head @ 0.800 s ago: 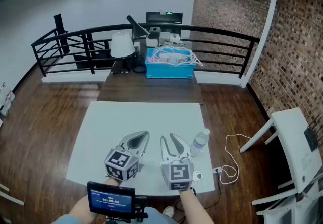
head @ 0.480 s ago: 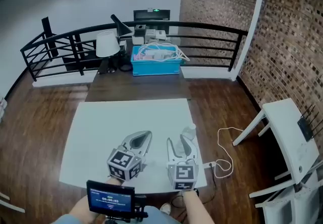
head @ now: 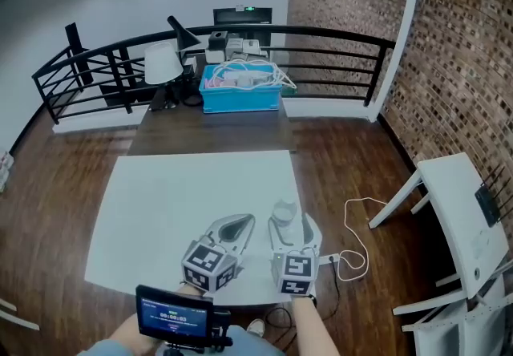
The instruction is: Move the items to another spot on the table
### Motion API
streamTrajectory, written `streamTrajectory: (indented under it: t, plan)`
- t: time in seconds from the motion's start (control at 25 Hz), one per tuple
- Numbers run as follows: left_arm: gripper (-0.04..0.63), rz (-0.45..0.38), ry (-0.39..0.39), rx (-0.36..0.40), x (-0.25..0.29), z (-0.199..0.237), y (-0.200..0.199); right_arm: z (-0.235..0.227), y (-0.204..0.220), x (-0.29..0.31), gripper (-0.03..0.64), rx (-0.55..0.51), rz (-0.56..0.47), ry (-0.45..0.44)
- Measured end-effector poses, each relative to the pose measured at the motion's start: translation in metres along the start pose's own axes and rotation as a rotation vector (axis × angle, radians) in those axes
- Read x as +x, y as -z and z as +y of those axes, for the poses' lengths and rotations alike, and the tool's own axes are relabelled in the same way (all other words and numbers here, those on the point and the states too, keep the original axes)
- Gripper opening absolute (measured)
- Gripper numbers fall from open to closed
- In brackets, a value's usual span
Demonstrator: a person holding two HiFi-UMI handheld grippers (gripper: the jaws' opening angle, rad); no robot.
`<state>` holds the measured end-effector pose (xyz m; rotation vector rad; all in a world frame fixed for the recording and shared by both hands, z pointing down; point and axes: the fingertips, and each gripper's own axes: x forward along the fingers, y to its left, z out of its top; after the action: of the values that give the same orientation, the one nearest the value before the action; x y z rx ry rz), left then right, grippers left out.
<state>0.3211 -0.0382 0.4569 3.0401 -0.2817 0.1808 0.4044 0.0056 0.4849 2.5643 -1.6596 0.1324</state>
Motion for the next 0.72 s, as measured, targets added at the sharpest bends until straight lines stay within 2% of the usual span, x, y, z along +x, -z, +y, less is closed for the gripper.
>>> streamTrajectory:
  t: [0.04, 0.52, 0.72]
  plan:
    - [0.011, 0.004, -0.012, 0.0, 0.002, 0.0, 0.002, -0.003, 0.005, 0.004, 0.354, 0.007, 0.009, -0.007]
    - [0.011, 0.061, -0.098, 0.002, 0.021, 0.003, 0.015, -0.006, 0.04, 0.048, 0.354, 0.04, 0.063, -0.162]
    - [0.011, 0.068, -0.127, -0.027, 0.022, 0.004, 0.012, 0.0, 0.053, 0.055, 0.353, 0.026, 0.093, -0.206]
